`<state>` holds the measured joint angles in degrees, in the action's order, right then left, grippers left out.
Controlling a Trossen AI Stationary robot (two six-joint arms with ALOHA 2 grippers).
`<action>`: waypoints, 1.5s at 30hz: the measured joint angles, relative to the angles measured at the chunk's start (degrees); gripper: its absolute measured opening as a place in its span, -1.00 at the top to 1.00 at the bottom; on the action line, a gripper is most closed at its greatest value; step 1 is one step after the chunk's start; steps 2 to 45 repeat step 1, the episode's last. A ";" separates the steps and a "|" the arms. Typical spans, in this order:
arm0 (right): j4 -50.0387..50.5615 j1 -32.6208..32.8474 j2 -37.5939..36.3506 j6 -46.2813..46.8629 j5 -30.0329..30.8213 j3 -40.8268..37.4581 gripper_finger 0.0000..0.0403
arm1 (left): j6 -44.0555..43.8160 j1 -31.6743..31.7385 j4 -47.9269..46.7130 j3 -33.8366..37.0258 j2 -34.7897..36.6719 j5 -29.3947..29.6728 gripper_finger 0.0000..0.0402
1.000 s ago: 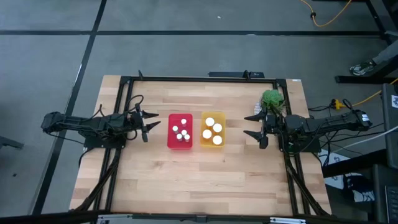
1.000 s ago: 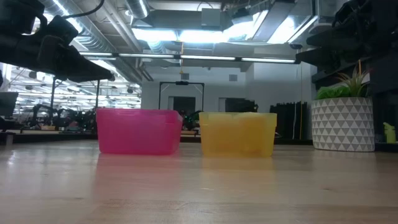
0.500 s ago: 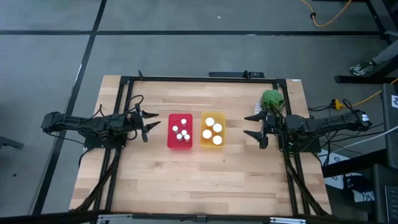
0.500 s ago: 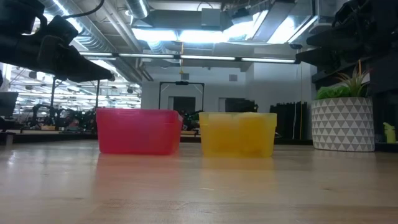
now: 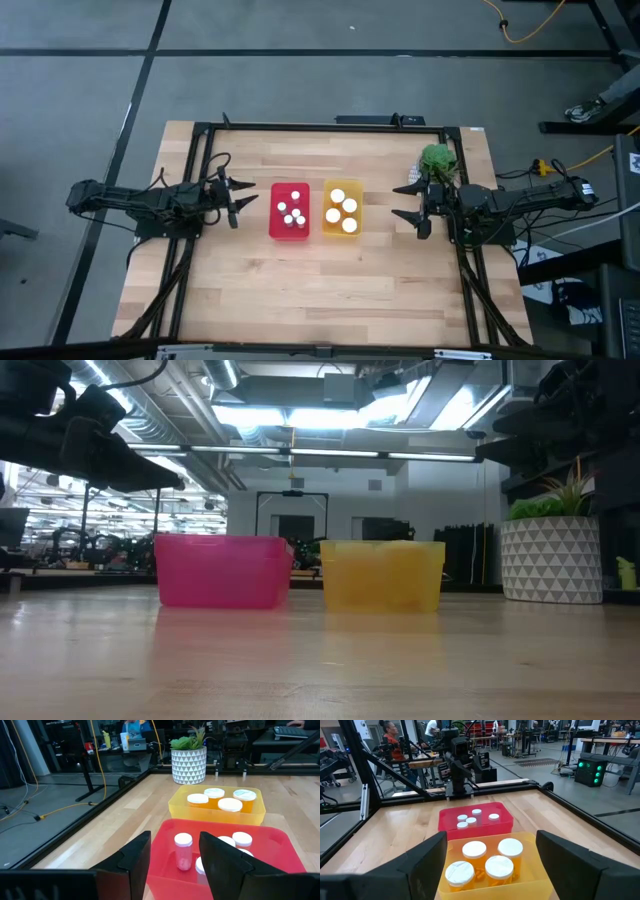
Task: Pick and place medicine bottles into bin by pill shape (circle, oval)
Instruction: Return to Home Position
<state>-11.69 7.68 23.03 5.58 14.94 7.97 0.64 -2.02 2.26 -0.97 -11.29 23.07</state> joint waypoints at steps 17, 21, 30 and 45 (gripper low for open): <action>-0.01 0.00 0.00 -0.01 0.00 0.00 -0.53 | 0.00 0.00 0.00 0.02 0.02 -0.02 0.20; -0.01 0.00 0.00 -0.01 0.00 0.00 -0.53 | 0.00 0.00 0.00 0.02 0.02 -0.02 0.20; -0.01 0.00 0.00 -0.01 0.00 0.00 -0.53 | 0.00 0.00 0.00 0.02 0.02 -0.02 0.20; -0.01 0.00 0.00 -0.01 0.00 0.00 -0.53 | 0.00 0.00 0.00 0.02 0.02 -0.02 0.20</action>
